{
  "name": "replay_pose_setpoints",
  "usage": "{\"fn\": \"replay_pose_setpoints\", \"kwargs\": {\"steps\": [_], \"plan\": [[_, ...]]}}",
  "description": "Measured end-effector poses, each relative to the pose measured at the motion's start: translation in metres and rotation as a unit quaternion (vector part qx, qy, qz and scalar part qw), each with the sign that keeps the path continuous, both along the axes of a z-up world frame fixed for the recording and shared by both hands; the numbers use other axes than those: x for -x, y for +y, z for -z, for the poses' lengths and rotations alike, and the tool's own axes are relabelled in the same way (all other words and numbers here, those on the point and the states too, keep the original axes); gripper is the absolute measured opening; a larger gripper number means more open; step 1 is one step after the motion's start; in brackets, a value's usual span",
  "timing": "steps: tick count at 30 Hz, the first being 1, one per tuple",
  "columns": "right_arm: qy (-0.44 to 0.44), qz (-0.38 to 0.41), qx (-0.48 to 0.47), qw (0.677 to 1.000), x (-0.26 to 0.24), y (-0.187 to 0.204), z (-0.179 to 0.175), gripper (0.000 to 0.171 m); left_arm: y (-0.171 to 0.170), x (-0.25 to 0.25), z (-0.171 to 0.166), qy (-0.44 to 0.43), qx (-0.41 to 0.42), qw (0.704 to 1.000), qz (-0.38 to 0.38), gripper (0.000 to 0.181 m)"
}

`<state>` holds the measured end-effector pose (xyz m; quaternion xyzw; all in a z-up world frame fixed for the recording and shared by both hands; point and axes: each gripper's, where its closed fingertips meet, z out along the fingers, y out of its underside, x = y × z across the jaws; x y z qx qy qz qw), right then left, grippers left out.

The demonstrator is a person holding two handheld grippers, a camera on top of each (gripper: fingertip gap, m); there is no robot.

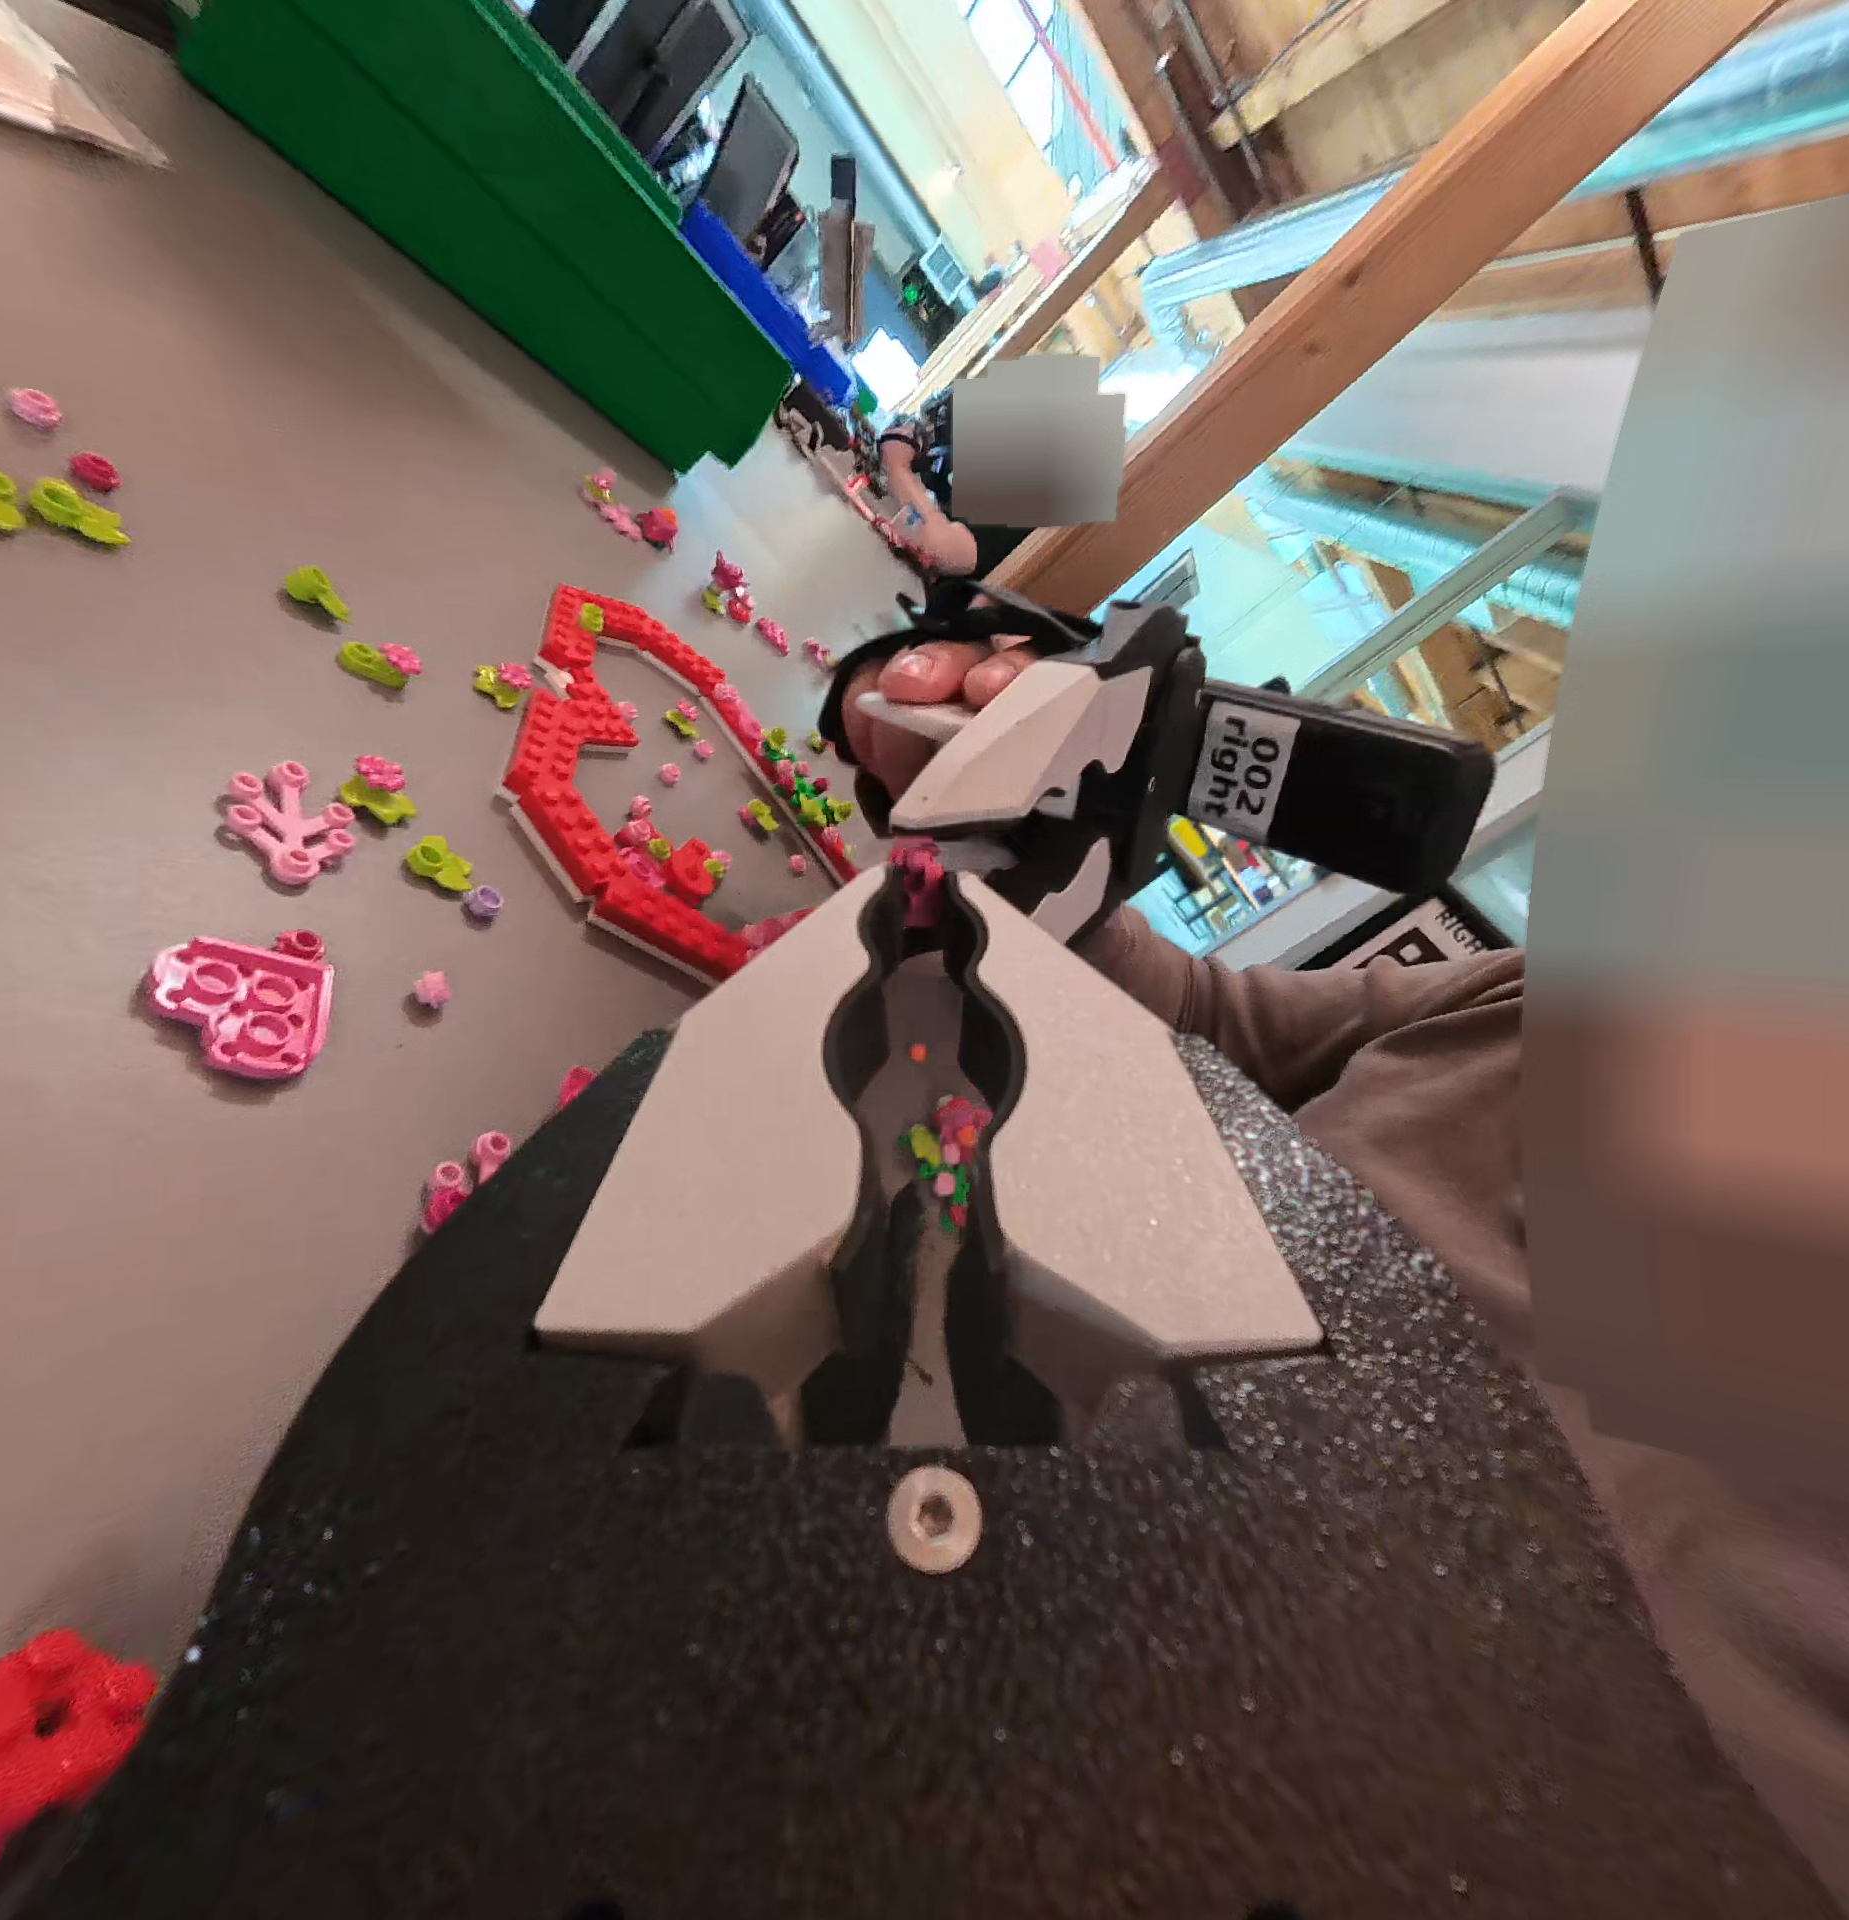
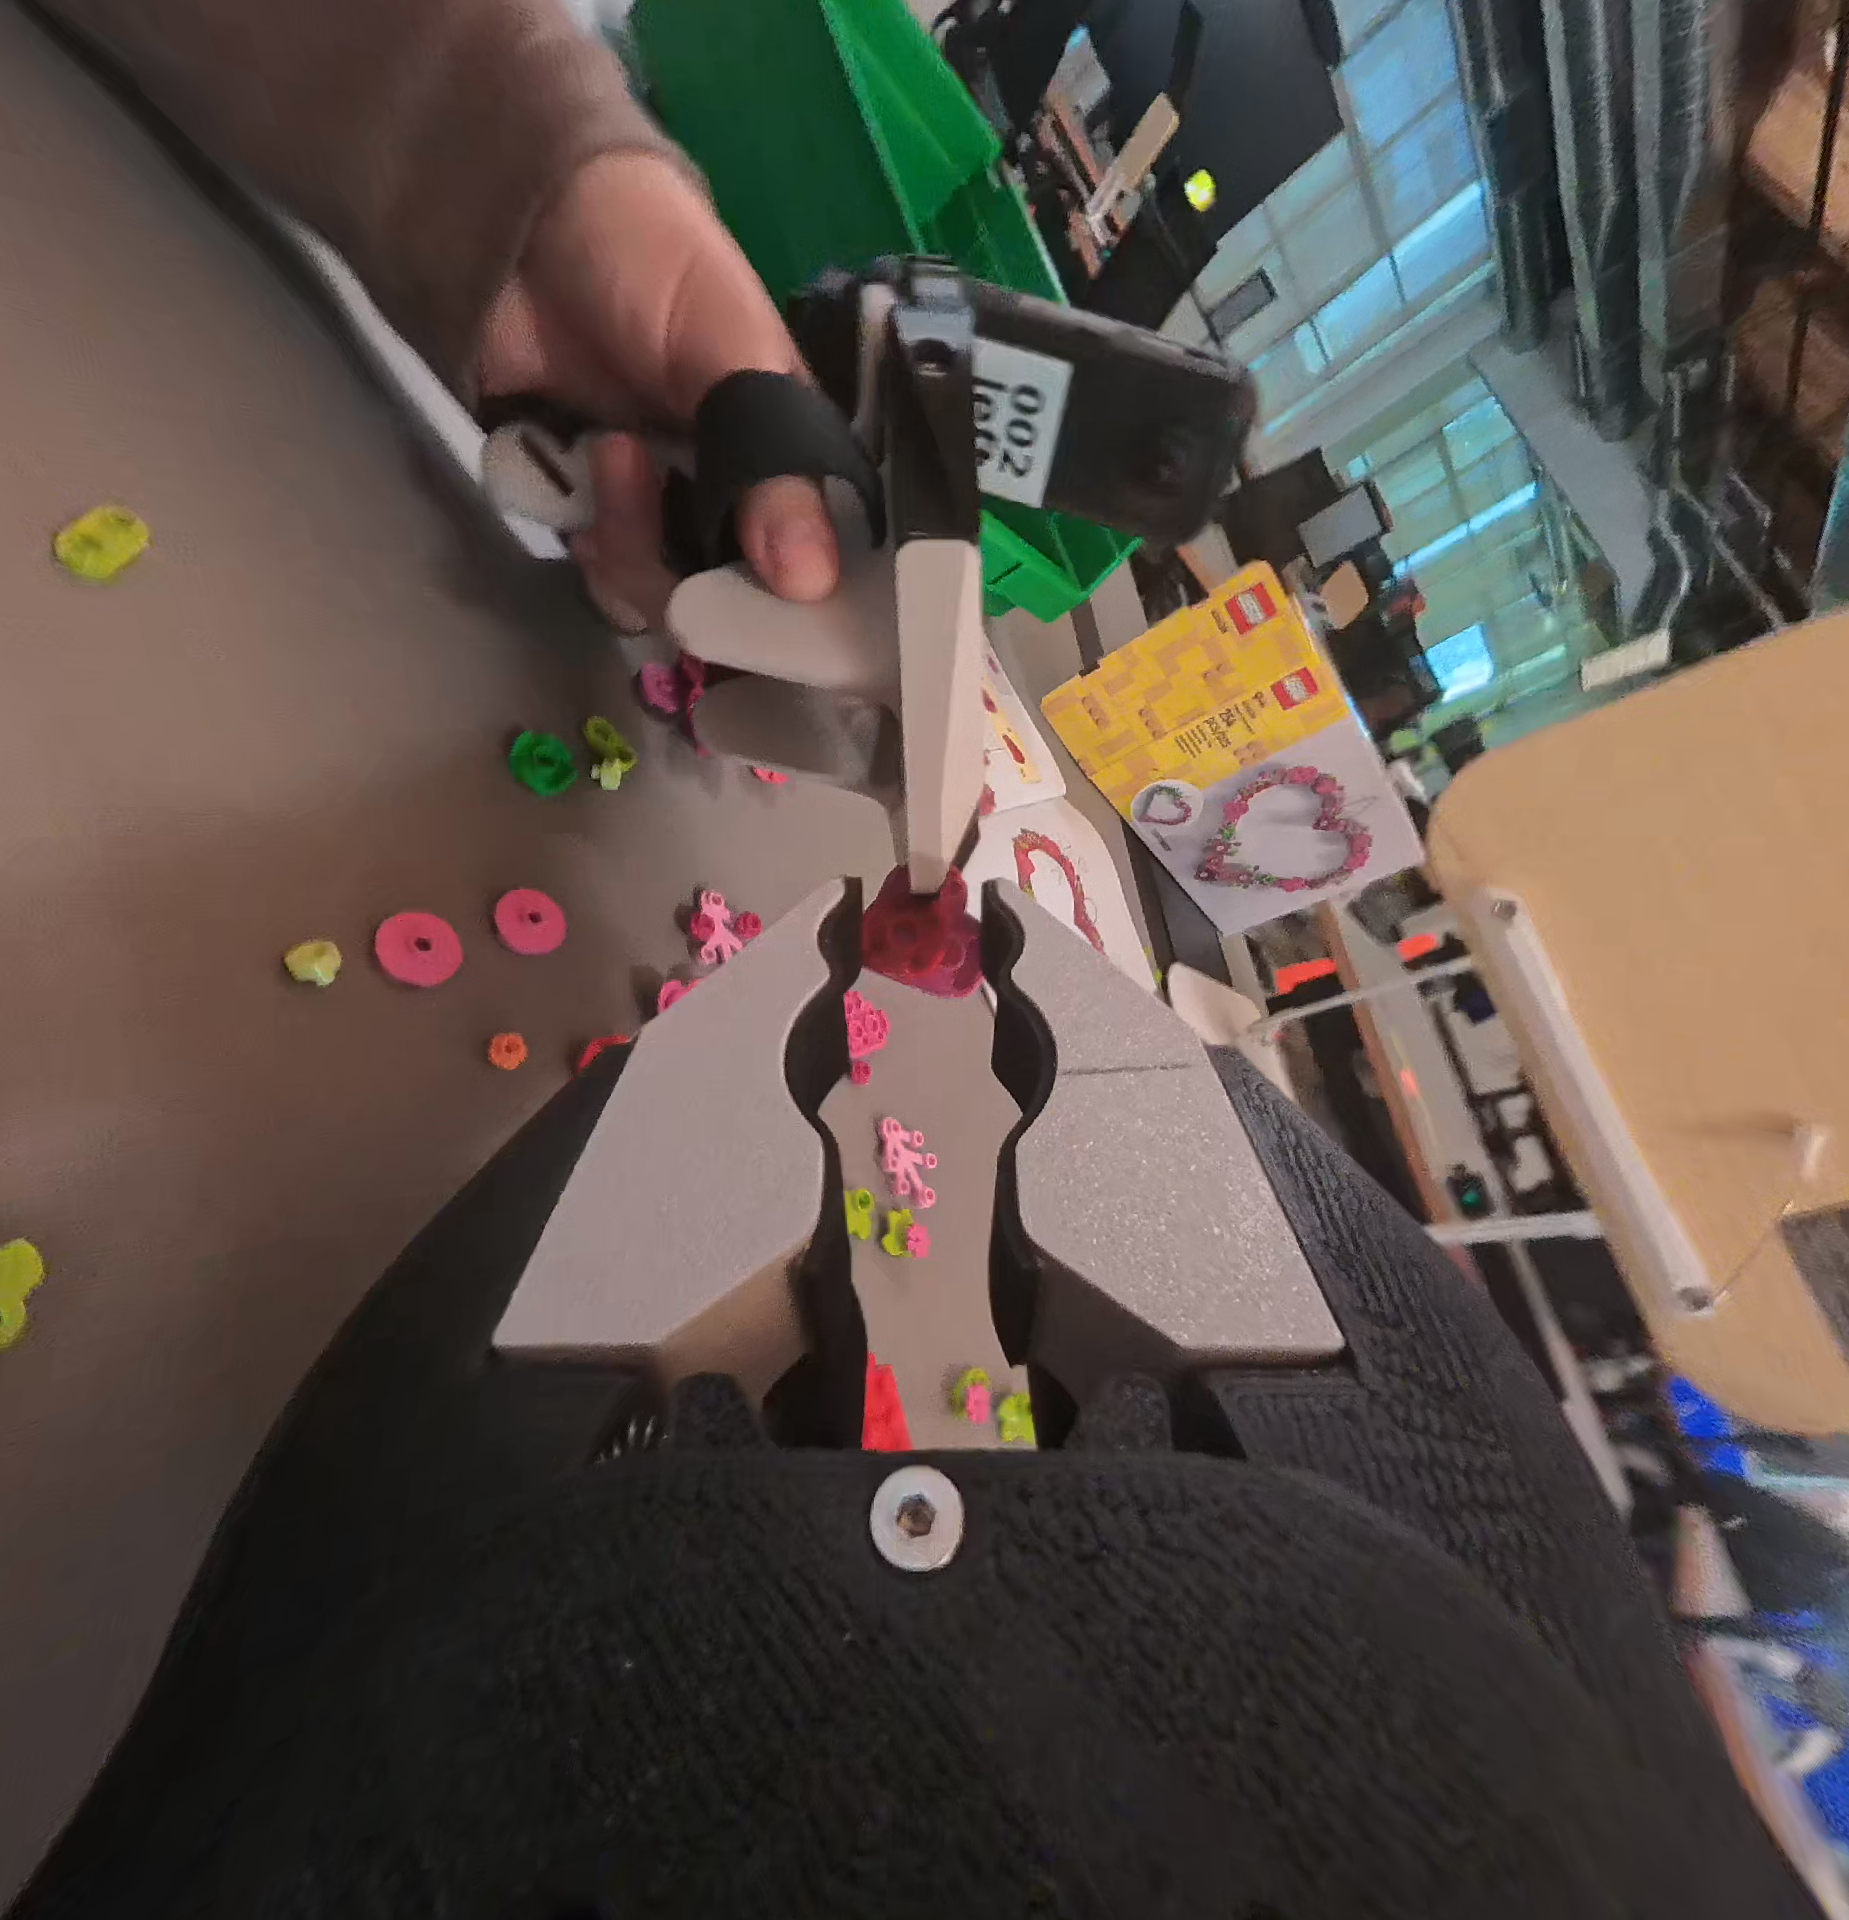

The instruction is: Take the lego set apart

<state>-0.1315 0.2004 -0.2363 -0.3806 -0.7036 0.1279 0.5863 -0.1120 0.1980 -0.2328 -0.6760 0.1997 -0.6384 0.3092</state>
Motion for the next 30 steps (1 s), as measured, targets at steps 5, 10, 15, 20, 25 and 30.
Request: {"fn": "replay_pose_setpoints", "kwargs": {"steps": [5,10,15,20,25,30], "plan": [[-0.012,0.062,0.084,0.994,-0.001,0.013,0.000,0.036,0.016,0.011,0.004,0.056,-0.047,0.995,-0.071,0.003],[-0.042,0.103,0.054,0.992,0.001,0.019,0.006,0.023,0.018,0.012,0.007,0.081,-0.057,0.991,-0.091,0.003],[-0.054,0.120,0.055,0.990,0.004,0.022,0.011,0.025,0.016,0.009,0.007,0.049,-0.012,0.996,-0.080,0.003],[-0.085,0.111,0.132,0.981,0.002,0.020,0.027,0.024,0.015,0.008,0.022,0.159,-0.105,0.978,-0.080,0.004],[-0.100,0.065,0.290,0.949,-0.005,0.008,0.041,0.024,0.008,0.000,0.031,0.279,-0.243,0.927,-0.064,0.004],[-0.091,0.017,0.387,0.917,-0.014,-0.001,0.040,0.024,0.000,-0.006,0.033,0.281,-0.268,0.921,-0.035,0.000]]}}
